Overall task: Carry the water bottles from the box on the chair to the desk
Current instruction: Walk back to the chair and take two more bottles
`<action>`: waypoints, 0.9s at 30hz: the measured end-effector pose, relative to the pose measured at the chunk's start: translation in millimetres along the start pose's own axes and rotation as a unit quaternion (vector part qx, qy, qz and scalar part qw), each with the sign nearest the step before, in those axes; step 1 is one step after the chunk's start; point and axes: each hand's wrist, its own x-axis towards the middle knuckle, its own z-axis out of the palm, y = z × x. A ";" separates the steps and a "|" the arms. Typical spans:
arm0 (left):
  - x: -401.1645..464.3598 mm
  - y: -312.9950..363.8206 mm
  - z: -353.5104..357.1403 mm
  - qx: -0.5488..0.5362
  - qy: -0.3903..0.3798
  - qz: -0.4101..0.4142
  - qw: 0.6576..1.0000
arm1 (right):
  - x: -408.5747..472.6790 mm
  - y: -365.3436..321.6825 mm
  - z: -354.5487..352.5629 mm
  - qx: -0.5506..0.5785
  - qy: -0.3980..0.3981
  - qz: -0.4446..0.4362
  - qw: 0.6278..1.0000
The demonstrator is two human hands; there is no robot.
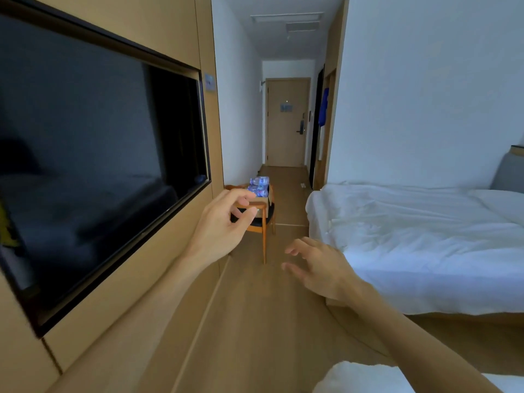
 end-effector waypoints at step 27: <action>450.2 -300.5 241.9 0.003 -0.012 -0.015 1.000 | 452.5 344.1 107.7 0.005 0.010 0.039 0.999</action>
